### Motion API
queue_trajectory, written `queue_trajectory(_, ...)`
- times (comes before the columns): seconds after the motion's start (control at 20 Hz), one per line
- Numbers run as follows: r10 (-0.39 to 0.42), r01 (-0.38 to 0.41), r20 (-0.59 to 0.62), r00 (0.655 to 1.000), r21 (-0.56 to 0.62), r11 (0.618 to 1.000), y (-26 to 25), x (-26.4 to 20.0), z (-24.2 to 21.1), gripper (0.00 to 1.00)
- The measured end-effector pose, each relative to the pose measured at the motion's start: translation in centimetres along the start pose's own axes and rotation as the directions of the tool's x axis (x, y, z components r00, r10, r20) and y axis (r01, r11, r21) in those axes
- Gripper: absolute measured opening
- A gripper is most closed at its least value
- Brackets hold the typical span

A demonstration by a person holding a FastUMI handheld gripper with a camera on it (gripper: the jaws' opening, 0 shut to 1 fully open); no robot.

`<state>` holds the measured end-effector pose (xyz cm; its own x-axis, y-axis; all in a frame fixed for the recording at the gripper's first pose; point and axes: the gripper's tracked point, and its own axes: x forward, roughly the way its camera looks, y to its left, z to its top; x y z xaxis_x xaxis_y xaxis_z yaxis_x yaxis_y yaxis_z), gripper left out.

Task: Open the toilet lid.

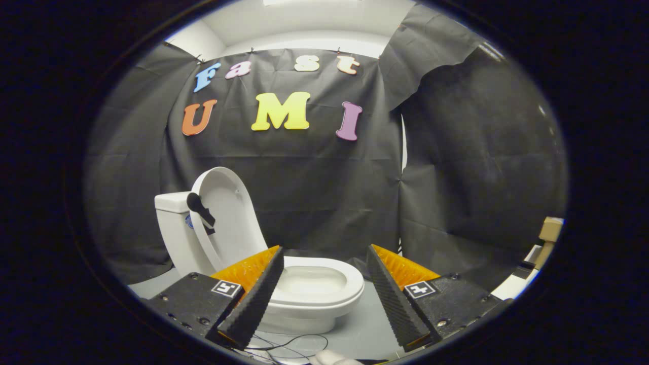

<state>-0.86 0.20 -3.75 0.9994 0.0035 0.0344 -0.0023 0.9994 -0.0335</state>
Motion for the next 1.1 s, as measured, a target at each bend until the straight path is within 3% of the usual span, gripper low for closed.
queue_trajectory(1.1,0.004,-0.005,0.027,1.0,0.031,1.0,-1.2,-1.4,2.4,1.0)
